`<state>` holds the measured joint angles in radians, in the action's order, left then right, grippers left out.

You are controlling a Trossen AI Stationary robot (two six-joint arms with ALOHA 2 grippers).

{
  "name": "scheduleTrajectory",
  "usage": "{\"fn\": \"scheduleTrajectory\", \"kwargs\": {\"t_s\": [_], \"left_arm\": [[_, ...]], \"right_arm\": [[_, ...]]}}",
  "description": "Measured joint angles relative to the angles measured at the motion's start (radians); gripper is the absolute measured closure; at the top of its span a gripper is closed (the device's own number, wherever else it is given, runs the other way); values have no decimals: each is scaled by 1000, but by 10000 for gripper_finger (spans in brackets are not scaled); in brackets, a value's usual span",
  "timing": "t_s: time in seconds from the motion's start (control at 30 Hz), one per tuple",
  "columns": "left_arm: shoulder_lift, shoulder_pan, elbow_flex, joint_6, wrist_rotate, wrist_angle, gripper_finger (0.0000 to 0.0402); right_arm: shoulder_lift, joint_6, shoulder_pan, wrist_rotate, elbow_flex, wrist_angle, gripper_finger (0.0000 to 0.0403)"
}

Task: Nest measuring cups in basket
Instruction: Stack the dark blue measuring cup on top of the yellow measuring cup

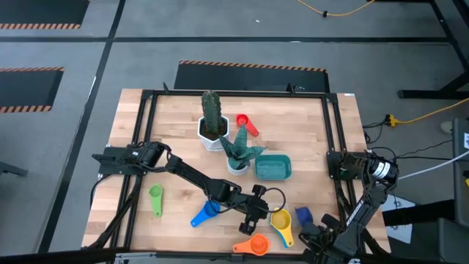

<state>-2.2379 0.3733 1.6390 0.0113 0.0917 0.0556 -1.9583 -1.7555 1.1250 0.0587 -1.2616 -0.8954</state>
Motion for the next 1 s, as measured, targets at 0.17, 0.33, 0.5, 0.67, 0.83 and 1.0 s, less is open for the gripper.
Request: {"fn": "scheduleTrajectory", "kwargs": {"t_s": [0.17,0.33,0.5,0.67,0.83,1.0], "left_arm": [[0,0,0,0,0,0,344],[0,0,0,0,0,0,344],[0,0,0,0,0,0,344],[0,0,0,0,0,0,344],[35,0,1,16,9,32,344],[78,0,-2,52,49,64,344]], "right_arm": [[0,-3,-1,0,-1,-10,363],[2,-4,0,-1,-2,-12,393],[3,-4,-1,-3,-2,-15,384],[21,-5,-1,-4,-2,-16,395],[103,-5,-1,0,-3,-19,390],[220,-6,-1,-2,-4,-3,393]]}}
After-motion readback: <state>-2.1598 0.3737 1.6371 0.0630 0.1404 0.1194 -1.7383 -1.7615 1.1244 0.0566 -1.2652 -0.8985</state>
